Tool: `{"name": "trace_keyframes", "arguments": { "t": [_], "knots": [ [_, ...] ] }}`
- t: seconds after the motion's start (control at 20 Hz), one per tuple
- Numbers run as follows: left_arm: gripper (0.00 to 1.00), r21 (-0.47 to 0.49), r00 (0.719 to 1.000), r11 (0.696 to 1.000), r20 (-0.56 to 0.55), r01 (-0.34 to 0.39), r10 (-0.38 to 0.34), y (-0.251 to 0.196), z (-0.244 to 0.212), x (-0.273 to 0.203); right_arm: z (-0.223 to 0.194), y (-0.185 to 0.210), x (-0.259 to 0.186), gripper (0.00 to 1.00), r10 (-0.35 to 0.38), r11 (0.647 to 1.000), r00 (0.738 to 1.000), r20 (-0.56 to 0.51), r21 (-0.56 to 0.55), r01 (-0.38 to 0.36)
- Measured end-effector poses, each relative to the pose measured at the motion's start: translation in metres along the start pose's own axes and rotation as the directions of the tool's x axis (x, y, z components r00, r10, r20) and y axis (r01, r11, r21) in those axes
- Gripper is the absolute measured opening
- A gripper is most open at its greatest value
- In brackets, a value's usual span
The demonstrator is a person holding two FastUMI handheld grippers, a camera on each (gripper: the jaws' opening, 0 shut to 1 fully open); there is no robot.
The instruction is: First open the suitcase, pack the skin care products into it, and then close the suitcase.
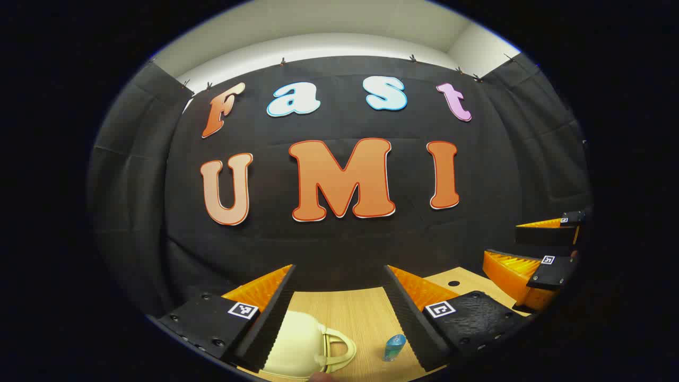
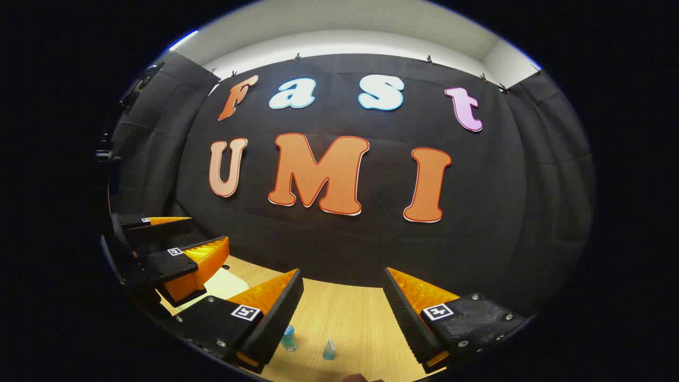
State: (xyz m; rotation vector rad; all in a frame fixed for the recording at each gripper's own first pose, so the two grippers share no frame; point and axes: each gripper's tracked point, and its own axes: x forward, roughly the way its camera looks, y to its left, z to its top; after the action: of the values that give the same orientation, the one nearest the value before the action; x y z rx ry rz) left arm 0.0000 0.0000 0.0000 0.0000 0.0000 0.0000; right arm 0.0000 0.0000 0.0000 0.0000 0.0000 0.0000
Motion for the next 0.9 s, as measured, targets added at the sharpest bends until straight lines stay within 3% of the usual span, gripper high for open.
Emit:
{"name": "trace_keyframes", "arguments": {
  "t": [0.45, 0.9],
  "knots": [
    [0.98, -0.026, 1.000, 0.999, -0.014, 0.018, -0.019, -0.0061, -0.0042, -0.0046, -0.0051, -0.0025, -0.0014, 0.95, -0.007, 1.000, 1.000, -0.013, -0.010, 0.006],
    [0.98, 0.040, 1.000, 0.999, -0.019, 0.005, -0.004, -0.0042, -0.0074, -0.0050, -0.0037, -0.0044, -0.0024, 0.95, -0.003, 1.000, 1.000, 0.002, -0.001, 0.003]
  ]
}}
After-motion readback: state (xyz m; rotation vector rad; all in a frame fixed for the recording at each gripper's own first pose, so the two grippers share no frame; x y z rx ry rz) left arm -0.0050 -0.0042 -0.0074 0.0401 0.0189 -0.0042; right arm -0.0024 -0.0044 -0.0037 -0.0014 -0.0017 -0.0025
